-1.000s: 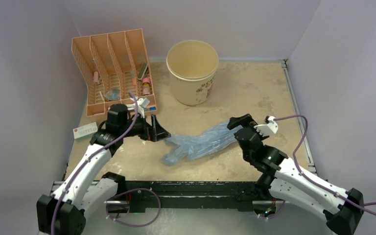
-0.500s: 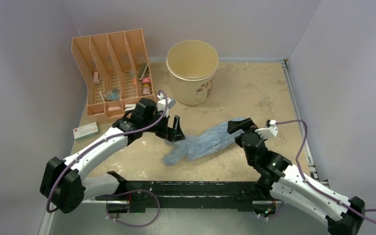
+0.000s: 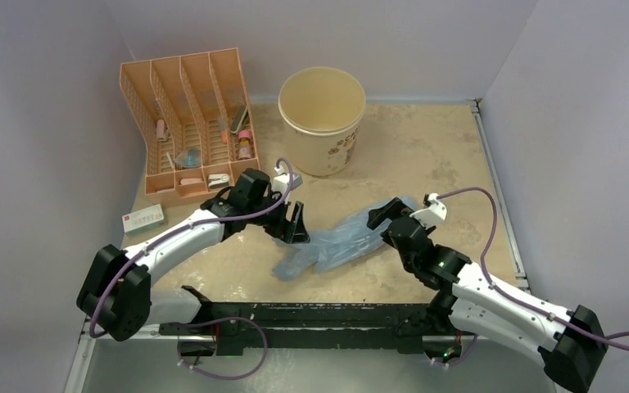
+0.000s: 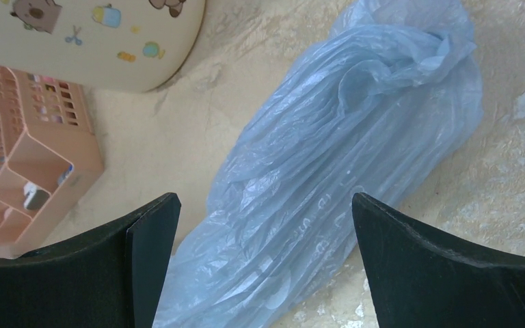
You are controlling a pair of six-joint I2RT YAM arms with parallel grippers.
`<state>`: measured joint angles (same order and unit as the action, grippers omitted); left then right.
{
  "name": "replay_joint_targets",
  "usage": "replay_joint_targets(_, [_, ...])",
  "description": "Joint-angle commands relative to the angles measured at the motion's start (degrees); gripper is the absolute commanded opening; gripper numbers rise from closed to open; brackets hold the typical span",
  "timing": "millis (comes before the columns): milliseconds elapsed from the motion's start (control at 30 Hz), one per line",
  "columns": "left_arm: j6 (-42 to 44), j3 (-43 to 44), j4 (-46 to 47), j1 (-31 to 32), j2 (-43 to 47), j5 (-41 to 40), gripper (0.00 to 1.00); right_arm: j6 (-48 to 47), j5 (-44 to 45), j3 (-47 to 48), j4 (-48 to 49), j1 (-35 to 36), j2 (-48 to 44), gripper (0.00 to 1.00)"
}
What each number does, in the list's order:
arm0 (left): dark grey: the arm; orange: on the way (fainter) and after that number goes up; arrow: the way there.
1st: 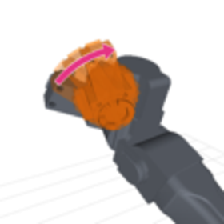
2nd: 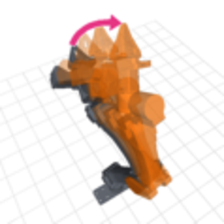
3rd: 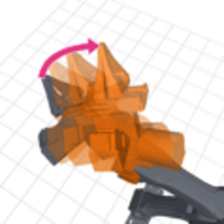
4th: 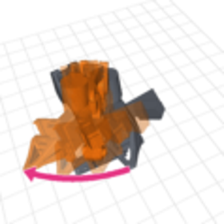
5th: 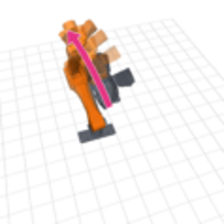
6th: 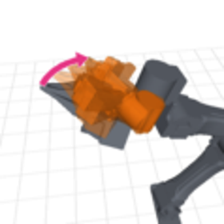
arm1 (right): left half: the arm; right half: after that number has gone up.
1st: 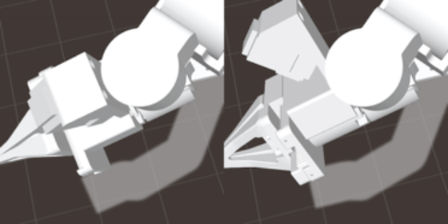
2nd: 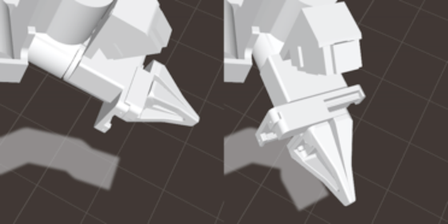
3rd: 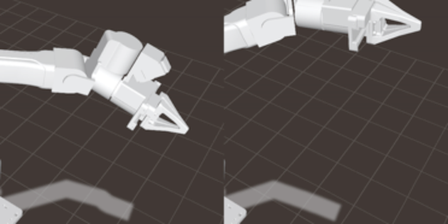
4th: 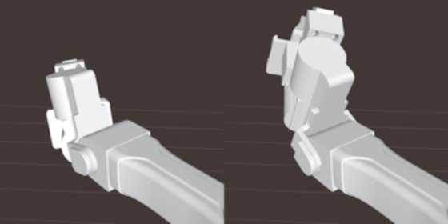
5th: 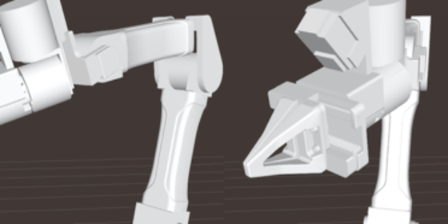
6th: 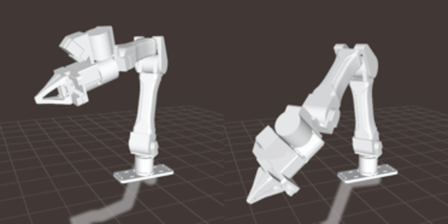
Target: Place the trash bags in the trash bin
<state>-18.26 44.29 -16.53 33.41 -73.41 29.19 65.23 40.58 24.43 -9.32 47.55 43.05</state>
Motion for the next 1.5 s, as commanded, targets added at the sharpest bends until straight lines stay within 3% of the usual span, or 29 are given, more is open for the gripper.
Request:
replay_joint_targets(0, [0.0, -1.4, 2.7, 0.2, 1.6, 6.7, 0.68, -1.4, -1.4, 2.9, 3.5, -0.1, 2.8, 0.99])
replay_joint_targets(100, [-1.4, -4.0, 4.6, 0.3, 2.9, 8.9, 0.57, -3.2, -3.7, 3.1, 5.9, -0.2, 4.2, 0.92])
replay_joint_targets(200, [-3.6, -6.4, 6.9, 0.4, 3.9, 9.3, 0.43, -5.5, -7.0, 3.1, 8.3, -0.4, 4.6, 0.79])
replay_joint_targets(267, [-4.8, -7.6, 8.5, 0.6, 3.8, 10.3, 0.34, -6.5, -8.6, 3.4, 9.0, -0.6, 5.1, 0.77])
replay_joint_targets(433, [-6.8, -10.4, 11.9, 1.3, 4.6, 13.1, 0.14, -8.1, -9.8, 4.7, 8.8, -1.2, 7.3, 0.77])
replay_joint_targets(533, [-7.8, -11.2, 13.1, 1.6, 5.6, 15.6, 0.0, -8.6, -9.8, 6.4, 6.5, -1.3, 9.0, 0.86])
replay_joint_targets(600, [-9.4, -12.3, 14.6, 1.7, 7.2, 16.5, 0.0, -7.5, -7.0, 7.8, 3.2, -1.3, 10.0, 0.92])
replay_joint_targets(733, [-11.2, -13.3, 15.0, 1.9, 11.0, 17.7, 0.0, -4.3, 6.7, 12.6, -7.1, -1.4, 12.9, 0.98])
replay_joint_targets(867, [-13.0, -14.1, 14.7, 2.0, 14.8, 17.8, 0.0, -10.4, 2.1, 13.6, -2.6, -2.2, 16.7, 0.99])
replay_joint_targets(933, [-13.8, -14.8, 15.0, 2.0, 16.1, 18.3, 0.0, -11.4, -1.9, 12.6, 1.0, -2.7, 18.7, 0.89])
replay_joint_targets(1167, [-16.0, -16.0, 17.8, 2.4, 17.9, 22.6, 0.0, -17.6, -8.8, 14.0, 9.0, -3.8, 21.9, 0.35])
replay_joint_targets(1233, [-16.3, -16.3, 18.3, 2.6, 18.1, 24.5, 0.0, -20.8, -11.1, 15.3, 11.7, -3.9, 22.4, 0.3])
replay_joint_targets(1300, [-17.0, -16.7, 19.6, 2.9, 18.9, 24.8, 0.0, -22.5, -13.1, 16.9, 12.4, -4.0, 23.2, 0.41])
replay_joint_targets(1400, [-17.0, -16.5, 18.2, 2.9, 20.3, 21.7, 0.0, -22.2, -12.2, 20.2, 7.9, -4.0, 24.2, 0.68])
replay_joint_targets(1467, [-17.3, -16.3, 17.7, 2.8, 21.0, 20.6, 0.0, -21.1, -9.6, 21.2, 4.1, -4.0, 23.6, 0.78])
